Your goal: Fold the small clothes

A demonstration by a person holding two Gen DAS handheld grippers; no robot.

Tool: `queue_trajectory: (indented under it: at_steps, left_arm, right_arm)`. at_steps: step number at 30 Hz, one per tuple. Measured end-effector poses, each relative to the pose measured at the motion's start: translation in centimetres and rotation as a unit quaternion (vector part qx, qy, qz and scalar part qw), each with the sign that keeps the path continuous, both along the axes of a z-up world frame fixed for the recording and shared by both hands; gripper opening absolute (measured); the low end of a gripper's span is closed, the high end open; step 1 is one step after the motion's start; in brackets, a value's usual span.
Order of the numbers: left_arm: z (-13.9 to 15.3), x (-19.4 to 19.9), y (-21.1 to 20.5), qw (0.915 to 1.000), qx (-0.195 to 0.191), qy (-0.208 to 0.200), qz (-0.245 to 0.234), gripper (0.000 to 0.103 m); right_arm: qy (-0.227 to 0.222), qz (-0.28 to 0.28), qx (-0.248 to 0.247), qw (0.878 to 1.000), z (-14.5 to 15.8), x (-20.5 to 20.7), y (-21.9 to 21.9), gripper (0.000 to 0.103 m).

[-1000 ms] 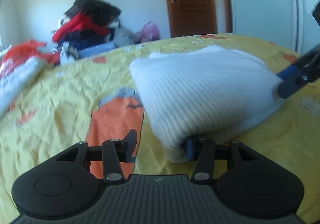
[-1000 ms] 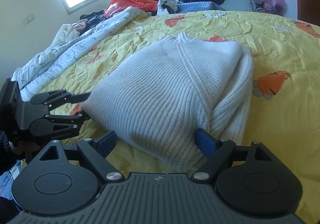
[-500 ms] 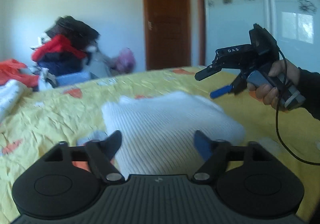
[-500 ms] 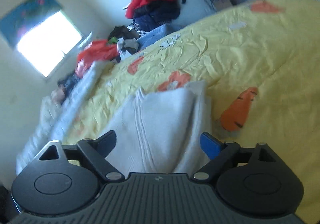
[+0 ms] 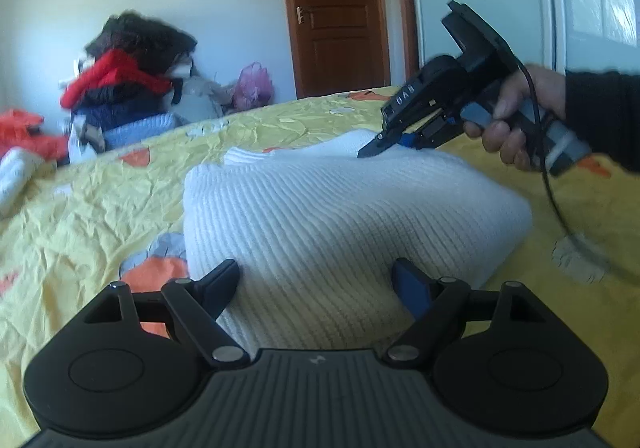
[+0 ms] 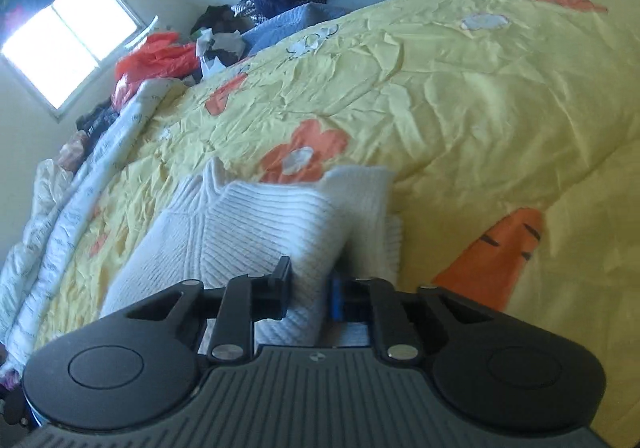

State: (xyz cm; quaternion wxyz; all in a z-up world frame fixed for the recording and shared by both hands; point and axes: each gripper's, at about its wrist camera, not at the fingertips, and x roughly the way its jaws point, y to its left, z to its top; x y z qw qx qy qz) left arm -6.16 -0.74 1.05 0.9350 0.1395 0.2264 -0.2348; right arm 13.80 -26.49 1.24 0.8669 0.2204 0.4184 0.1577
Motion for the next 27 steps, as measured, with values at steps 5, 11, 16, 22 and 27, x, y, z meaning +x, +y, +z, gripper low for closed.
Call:
queue_trajectory:
  at_steps: [5, 11, 16, 22, 27]
  left_arm:
    - [0.3, -0.3, 0.4, 0.9999, -0.004, -0.011, 0.007, 0.085]
    - [1.5, -1.8, 2.0, 0.9988, -0.047, 0.009, 0.014, 0.086]
    - [-0.4, 0.1, -0.2, 0.9993, -0.001, 0.010, 0.036, 0.103]
    - [1.4, -1.2, 2.6, 0.9975, -0.046, 0.016, 0.052, 0.102]
    - [2.0, -3.4, 9.0, 0.9924, -0.013, -0.024, 0.120, 0.103]
  right_arm:
    - [-0.020, -0.023, -0.021, 0.999, 0.5, -1.0, 0.9, 0.029]
    - [-0.128, -0.009, -0.068, 0.989, 5.6, -9.3, 4.2, 0.062]
    - [-0.106, 0.080, -0.111, 0.985, 3.4, -11.8, 8.7, 0.067]
    - [-0.113, 0.068, -0.112, 0.985, 4.5, -12.5, 7.9, 0.069]
    - [-0.125, 0.035, -0.153, 0.980, 5.2, -18.2, 5.4, 0.079]
